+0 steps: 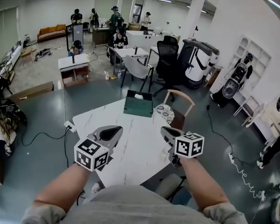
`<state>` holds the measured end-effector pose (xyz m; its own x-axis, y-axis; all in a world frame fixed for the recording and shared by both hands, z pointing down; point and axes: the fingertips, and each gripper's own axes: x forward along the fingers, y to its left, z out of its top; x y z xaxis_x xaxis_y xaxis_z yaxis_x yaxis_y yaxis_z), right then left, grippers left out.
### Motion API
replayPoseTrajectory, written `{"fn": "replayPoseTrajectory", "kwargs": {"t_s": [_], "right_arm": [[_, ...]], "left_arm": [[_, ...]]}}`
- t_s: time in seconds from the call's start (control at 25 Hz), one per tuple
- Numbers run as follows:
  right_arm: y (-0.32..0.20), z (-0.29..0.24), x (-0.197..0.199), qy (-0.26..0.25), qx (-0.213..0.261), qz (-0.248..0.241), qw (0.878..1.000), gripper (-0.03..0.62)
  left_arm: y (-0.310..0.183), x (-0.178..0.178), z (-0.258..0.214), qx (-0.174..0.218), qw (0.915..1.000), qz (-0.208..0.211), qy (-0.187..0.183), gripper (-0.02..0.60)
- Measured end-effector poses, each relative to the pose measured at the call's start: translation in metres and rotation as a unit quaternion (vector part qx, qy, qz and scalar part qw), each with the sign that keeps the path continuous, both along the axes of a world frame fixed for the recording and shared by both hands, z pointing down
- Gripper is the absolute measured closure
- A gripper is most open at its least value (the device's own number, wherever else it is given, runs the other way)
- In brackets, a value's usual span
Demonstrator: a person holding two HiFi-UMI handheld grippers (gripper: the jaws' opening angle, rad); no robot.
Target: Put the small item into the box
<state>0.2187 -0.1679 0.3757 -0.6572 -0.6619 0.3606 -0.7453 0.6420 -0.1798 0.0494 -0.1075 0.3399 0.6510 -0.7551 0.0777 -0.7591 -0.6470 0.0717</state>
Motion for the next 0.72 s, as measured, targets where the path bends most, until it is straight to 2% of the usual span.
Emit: {"fn": "replayPoseTrajectory", "kwargs": {"t_s": [0.4, 0.6, 0.72], "right_arm": [[0.026, -0.002, -0.027, 0.003, 0.024, 0.013, 1.0, 0.585], [0.038, 0.012, -0.038, -0.015, 0.01, 0.036, 0.999, 0.586], [0.042, 0.021, -0.045, -0.029, -0.003, 0.048, 0.998, 0.586]], "left_arm": [[0.022, -0.024, 0.006, 0.005, 0.9996, 0.027, 0.004, 0.576], [0.023, -0.047, 0.011, 0.01, 0.9989, 0.046, -0.002, 0.576], [0.019, -0.058, 0.018, 0.001, 0.9985, 0.055, 0.003, 0.577]]}}
